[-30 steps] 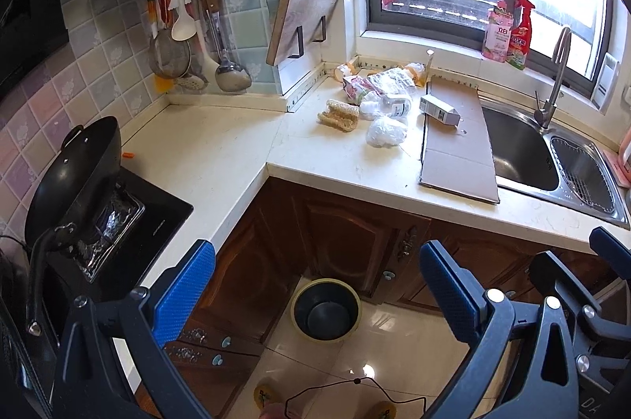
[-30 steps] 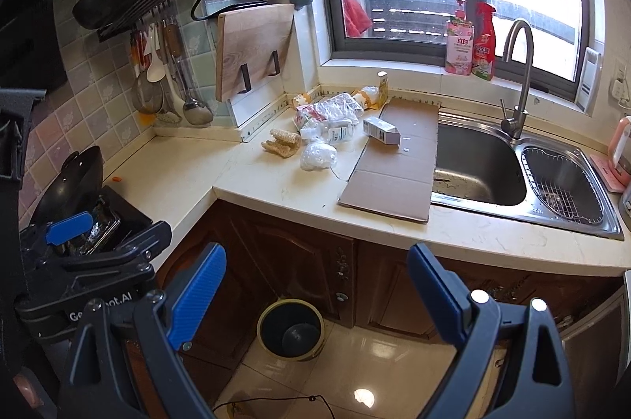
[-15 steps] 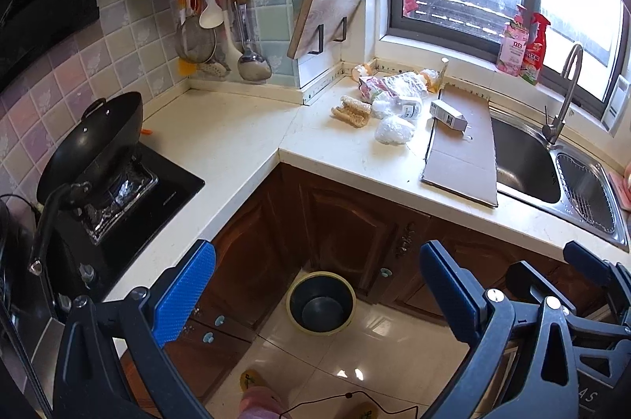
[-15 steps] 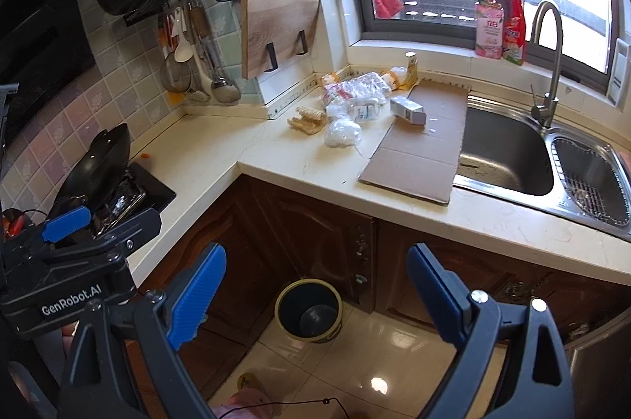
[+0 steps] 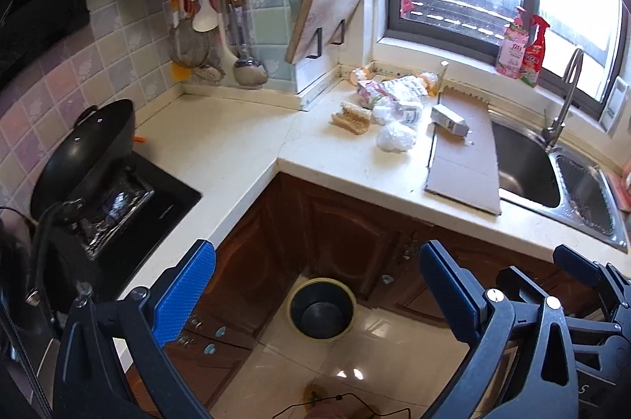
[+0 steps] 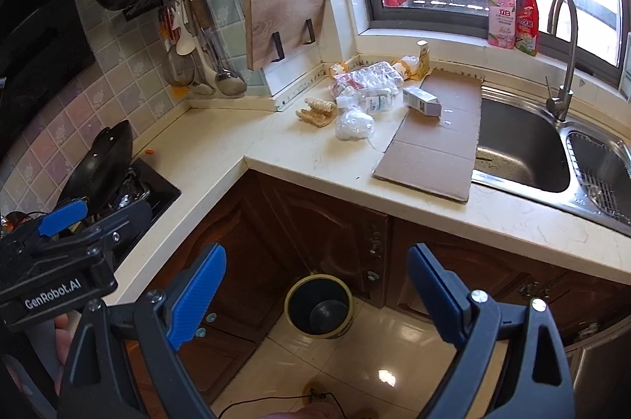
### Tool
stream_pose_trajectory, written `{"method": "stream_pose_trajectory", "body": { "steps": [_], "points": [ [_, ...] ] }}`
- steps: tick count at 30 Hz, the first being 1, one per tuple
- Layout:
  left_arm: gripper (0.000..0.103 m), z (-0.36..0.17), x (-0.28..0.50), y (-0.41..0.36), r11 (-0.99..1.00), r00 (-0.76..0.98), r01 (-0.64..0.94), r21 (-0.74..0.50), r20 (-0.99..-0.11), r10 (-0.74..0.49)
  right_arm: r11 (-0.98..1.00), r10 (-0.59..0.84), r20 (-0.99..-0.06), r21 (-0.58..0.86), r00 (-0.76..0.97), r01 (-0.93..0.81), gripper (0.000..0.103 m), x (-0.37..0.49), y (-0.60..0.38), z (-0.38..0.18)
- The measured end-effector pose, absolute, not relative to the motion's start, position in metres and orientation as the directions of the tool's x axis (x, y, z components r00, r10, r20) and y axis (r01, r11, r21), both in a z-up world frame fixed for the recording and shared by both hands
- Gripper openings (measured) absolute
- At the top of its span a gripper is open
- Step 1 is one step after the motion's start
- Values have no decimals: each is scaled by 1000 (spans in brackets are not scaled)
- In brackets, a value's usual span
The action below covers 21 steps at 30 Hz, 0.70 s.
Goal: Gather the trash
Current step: 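Move both tools toward the trash on the counter, then grasp the clear plastic bag with the left tool while the right tool grasps the white-blue carton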
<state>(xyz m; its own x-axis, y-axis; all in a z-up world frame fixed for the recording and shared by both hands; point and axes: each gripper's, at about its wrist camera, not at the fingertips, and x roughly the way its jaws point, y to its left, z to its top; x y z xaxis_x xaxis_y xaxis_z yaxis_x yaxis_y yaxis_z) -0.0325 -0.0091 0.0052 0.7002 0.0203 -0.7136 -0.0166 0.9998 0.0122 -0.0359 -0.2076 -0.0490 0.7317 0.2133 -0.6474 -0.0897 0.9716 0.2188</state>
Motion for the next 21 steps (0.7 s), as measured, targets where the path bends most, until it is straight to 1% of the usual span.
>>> {"method": "stream_pose_trajectory", "body": {
  "steps": [3, 7, 10, 17, 19, 21],
  "points": [
    [102, 11, -12, -8, 999, 703, 30, -30, -710, -43, 984, 137, -628, 173, 766, -34, 94, -32, -217, -35],
    [102, 18, 12, -12, 992, 691, 114, -53, -713, -117, 988, 59, -608, 149, 792, 41, 94, -26, -226, -22],
    [102, 22, 27, -16, 983, 698, 173, -59, -697, -165, 986, 6, -602, 136, 798, 95, 94, -19, -228, -17],
    [102, 15, 60, -27, 953, 696, 299, -45, -673, -250, 962, -46, -656, 173, 754, 209, 94, -2, -237, -23],
    [102, 11, 73, -28, 950, 685, 309, -54, -680, -262, 959, -61, -667, 167, 742, 229, 94, 3, -237, -23],
    [102, 7, 89, -29, 943, 651, 322, -89, -702, -289, 958, -61, -682, 164, 728, 234, 94, 12, -240, -25]
  ]
}}
